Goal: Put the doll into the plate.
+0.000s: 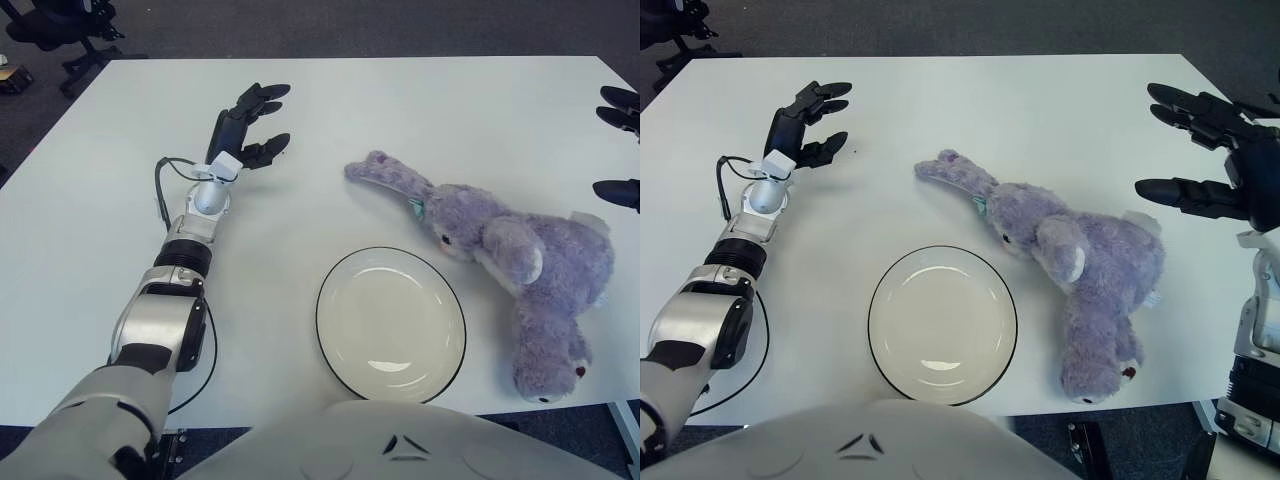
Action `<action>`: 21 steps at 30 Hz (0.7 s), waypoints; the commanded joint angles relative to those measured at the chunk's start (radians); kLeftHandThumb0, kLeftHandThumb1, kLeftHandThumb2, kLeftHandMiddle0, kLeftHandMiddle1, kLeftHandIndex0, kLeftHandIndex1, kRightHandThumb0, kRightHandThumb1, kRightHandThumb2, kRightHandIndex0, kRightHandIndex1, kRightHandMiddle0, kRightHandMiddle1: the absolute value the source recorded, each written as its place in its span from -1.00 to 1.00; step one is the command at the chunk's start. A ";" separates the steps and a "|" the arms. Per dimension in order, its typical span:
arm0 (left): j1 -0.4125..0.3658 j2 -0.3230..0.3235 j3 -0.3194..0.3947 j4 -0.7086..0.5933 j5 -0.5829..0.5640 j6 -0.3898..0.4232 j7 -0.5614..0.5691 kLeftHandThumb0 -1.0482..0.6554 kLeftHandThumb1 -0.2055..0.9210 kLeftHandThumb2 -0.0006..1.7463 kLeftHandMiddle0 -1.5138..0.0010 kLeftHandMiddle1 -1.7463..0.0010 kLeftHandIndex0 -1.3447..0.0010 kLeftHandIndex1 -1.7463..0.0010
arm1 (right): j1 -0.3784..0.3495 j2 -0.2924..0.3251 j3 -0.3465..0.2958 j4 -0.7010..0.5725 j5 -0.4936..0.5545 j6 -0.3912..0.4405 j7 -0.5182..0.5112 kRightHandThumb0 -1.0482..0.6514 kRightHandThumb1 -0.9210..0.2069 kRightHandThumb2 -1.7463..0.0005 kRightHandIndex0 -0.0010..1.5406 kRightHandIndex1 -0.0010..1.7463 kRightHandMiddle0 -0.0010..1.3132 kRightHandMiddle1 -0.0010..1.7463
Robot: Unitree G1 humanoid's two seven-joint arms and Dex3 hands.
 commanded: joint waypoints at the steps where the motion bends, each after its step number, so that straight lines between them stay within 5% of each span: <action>1: -0.040 -0.008 0.016 0.029 -0.006 -0.023 0.048 -0.19 1.00 -0.63 0.04 0.72 0.35 0.23 | -0.062 0.000 -0.005 0.131 -0.125 -0.200 -0.117 -0.06 -0.98 0.99 -0.27 -1.00 -0.26 -0.99; 9: -0.047 -0.028 0.032 0.051 -0.033 -0.023 0.069 -0.14 1.00 -0.65 0.03 0.73 0.42 0.14 | -0.120 0.084 0.115 0.107 -0.342 -0.177 -0.269 -0.32 -0.91 0.99 -0.40 -1.00 -0.36 -1.00; 21: -0.038 -0.032 0.046 0.043 -0.057 -0.028 0.064 -0.11 1.00 -0.67 0.04 0.72 0.47 0.11 | -0.197 0.062 0.254 0.114 -0.338 -0.068 -0.292 -0.32 -0.88 1.00 -0.37 -0.98 -0.42 -1.00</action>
